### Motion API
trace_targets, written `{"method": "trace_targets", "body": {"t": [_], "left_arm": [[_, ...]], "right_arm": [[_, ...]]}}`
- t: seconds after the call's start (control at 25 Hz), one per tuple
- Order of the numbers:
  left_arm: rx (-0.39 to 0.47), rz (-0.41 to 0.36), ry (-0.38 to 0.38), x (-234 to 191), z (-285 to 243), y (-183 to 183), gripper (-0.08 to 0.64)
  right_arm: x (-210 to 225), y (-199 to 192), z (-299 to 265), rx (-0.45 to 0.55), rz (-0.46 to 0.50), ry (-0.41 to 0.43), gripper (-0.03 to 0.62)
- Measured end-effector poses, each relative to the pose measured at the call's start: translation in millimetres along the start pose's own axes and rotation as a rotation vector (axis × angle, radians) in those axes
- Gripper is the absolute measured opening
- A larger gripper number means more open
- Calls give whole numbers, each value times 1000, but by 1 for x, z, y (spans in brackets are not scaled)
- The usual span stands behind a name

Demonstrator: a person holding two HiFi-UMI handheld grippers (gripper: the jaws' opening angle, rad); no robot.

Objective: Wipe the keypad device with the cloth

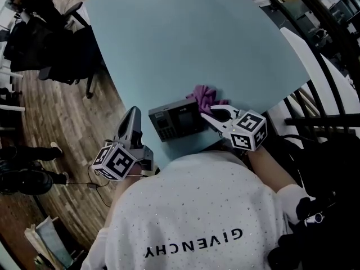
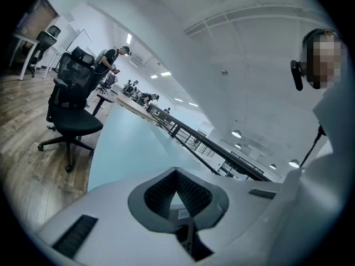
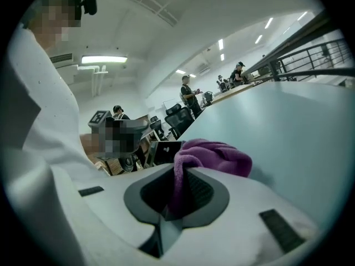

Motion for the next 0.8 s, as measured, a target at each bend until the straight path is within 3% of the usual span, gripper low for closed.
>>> {"method": "trace_targets", "body": {"t": [0.32,0.8], "left_arm": [[-28,11,11,-6,16,-12,0],[-20,44,-16,-13,73,-18,0]], "right_arm": [[-1,-16,-1,10,-47,-31,28],[-14,-37,0,40,-96,-149,28]]}}
Point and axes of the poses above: the fingertips, and each gripper's own axes: z backward along the fingers, x to its right, y out of its top, the point moved 4 cm from there along z, backward along the fingers, and after that the axes turned 7 degrees about z, right-handed, at the moved point
